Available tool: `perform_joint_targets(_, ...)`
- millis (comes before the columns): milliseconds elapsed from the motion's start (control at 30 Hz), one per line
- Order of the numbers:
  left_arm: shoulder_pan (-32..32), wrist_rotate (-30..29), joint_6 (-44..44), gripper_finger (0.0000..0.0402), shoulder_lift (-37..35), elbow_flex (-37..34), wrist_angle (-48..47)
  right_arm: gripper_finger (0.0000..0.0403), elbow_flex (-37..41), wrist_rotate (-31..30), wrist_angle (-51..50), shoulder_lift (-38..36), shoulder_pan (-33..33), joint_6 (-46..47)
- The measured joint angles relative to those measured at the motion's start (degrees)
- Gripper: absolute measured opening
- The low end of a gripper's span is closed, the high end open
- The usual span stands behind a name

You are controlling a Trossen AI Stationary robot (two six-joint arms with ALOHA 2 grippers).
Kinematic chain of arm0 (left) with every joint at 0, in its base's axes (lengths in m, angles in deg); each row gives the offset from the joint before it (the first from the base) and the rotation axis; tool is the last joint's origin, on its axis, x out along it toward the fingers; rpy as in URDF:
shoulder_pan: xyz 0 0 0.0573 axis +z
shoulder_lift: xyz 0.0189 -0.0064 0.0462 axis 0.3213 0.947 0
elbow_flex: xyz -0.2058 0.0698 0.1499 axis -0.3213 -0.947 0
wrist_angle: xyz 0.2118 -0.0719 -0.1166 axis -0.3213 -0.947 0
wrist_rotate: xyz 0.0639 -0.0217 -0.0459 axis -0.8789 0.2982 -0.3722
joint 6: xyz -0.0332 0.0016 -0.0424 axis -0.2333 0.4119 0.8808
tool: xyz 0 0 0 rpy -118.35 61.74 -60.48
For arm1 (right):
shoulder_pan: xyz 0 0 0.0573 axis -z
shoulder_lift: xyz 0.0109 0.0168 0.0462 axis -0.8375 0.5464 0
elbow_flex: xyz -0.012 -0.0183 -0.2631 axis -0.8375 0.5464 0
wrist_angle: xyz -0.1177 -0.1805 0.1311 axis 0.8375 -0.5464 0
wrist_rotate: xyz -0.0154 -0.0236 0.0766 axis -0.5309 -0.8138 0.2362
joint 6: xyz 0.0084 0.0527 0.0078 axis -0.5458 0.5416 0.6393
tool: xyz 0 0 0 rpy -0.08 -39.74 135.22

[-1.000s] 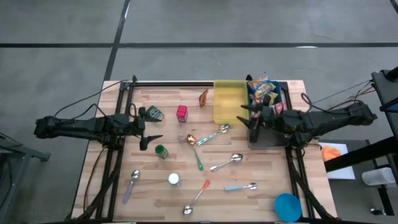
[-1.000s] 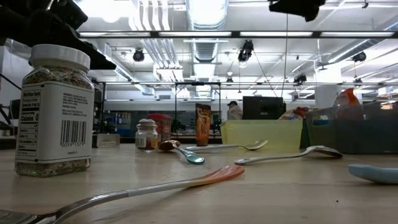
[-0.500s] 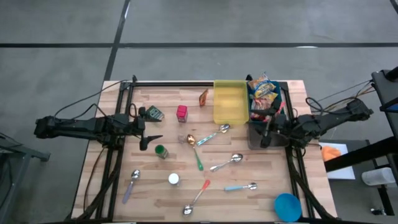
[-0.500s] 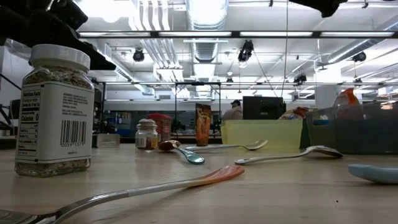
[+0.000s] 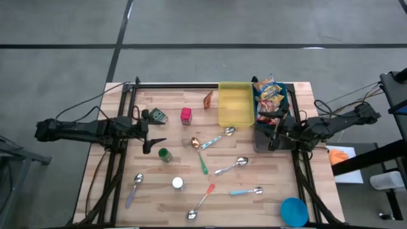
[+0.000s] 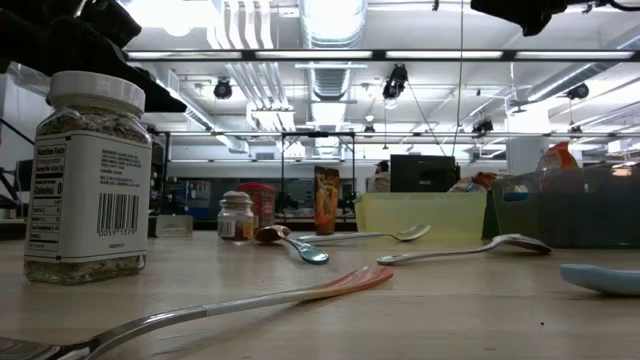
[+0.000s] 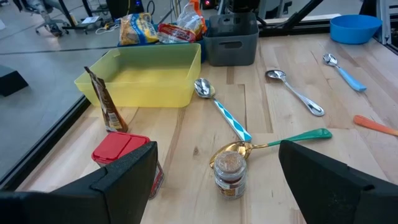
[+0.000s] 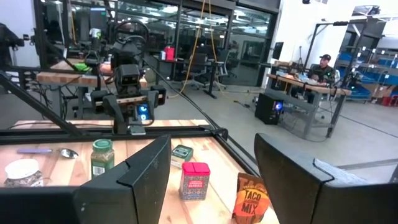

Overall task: Pick & Place Food Item
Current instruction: Put the orange seasoning bag into the black bin

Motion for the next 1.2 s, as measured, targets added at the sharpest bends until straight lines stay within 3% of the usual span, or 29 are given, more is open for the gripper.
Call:
perform_joint_targets(300, 0.0, 0.0, 0.0, 0.034, 0.02, 0.0, -0.02, 0.0229, -0.36, -0.22, 0.12, 1.09, 0.03, 2.12)
perform_joint_targets(500, 0.0, 0.0, 0.0, 0.034, 0.02, 0.0, -0.02, 0.0229, -2.51, -7.15, 0.84, 3.5, 1.86, 3.93)
perform_joint_targets(733, 0.0, 0.0, 0.0, 0.034, 0.02, 0.0, -0.17, 0.0229, -7.85, -5.24, 0.0, 12.6, 8.88, 1.34)
perform_joint_targets(833, 0.0, 0.0, 0.0, 0.034, 0.02, 0.0, -0.17, 0.0229, -10.78, -1.34, -2.56, 17.1, 14.0, 3.18)
perform_joint_targets(1033, 0.0, 0.0, 0.0, 0.034, 0.02, 0.0, -0.2, 0.0228, -17.98, 14.04, -2.47, 26.5, 23.75, 1.15)
perform_joint_targets(1200, 0.01, 0.0, 0.0, 0.034, 0.02, 0.0, -0.34, 0.0228, -24.52, 19.52, -4.89, 34.78, 29.27, 1.26)
